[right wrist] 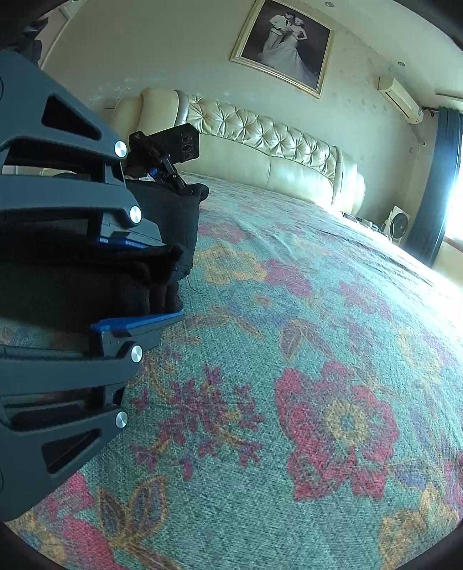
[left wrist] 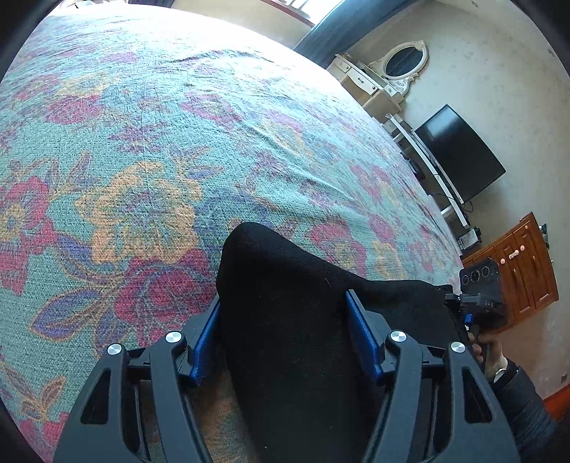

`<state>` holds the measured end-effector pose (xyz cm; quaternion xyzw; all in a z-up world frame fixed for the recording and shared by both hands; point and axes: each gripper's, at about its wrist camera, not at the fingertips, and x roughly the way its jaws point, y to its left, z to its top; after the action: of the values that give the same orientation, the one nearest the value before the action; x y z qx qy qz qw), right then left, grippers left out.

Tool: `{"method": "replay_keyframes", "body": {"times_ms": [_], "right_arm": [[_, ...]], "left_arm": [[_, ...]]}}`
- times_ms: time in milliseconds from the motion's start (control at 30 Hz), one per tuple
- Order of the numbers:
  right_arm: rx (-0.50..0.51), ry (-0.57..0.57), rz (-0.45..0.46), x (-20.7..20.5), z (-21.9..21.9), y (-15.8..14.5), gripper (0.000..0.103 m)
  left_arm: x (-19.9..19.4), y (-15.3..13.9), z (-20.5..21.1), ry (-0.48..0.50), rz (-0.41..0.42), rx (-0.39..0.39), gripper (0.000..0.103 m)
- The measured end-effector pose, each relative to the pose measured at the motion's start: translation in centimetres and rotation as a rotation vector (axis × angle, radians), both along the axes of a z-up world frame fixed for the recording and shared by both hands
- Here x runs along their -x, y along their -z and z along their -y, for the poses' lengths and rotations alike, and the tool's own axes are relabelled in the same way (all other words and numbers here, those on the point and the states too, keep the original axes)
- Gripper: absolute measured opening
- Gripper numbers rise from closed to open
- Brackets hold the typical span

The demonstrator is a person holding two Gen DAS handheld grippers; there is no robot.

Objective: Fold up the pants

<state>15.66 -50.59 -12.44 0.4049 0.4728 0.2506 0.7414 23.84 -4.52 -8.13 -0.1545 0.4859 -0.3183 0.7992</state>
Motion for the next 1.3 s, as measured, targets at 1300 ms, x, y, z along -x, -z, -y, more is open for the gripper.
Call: {"method": "replay_keyframes", "body": {"times_ms": [1300], "right_arm": [[0.011, -0.003, 0.082, -0.4, -2.0, -1.6, 0.03]], "left_arm": [[0.0, -1.4, 0.6, -0.022, 0.095, -0.116, 0.042]]}}
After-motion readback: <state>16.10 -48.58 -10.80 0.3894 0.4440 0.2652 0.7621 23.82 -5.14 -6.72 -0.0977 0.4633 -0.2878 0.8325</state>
